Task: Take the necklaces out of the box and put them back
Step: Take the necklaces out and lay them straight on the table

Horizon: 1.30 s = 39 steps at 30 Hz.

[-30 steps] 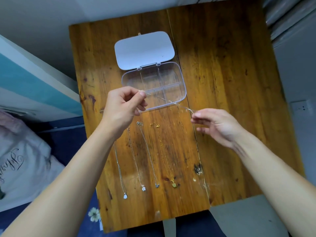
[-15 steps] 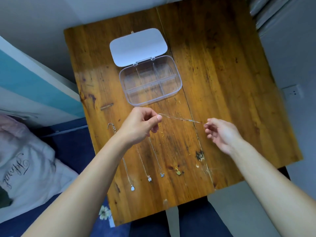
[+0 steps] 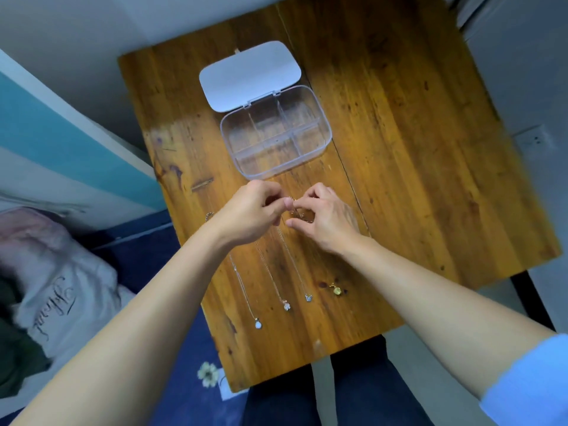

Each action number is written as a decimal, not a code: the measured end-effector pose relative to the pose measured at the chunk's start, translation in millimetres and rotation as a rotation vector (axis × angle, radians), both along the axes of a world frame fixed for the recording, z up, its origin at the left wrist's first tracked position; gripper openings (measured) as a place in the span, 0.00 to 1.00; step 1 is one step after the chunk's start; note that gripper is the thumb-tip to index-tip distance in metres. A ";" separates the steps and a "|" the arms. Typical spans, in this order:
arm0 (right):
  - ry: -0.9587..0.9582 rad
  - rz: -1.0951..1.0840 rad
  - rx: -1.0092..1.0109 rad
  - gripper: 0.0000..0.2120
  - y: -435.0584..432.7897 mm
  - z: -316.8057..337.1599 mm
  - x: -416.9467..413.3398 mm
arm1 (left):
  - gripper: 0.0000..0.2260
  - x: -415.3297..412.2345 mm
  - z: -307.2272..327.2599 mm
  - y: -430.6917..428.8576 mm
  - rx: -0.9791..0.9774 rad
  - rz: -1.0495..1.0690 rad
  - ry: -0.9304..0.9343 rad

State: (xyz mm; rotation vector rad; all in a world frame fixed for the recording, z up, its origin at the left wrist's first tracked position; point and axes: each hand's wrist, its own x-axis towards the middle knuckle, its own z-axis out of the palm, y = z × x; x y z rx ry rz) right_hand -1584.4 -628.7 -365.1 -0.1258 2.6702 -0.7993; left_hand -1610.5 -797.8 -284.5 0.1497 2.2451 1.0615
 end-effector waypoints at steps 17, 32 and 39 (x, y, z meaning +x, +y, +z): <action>-0.215 -0.239 -0.107 0.08 111.9 13.5 59.2 | 0.10 -28.3 -29.6 -0.9 -0.278 0.223 0.199; -0.557 -0.023 0.223 0.23 94.4 21.4 101.6 | 0.10 -35.9 -71.9 65.7 -0.513 -0.124 0.381; -0.585 0.082 0.292 0.18 88.2 22.2 90.7 | 0.12 -40.6 -70.9 61.6 -0.529 -0.128 0.355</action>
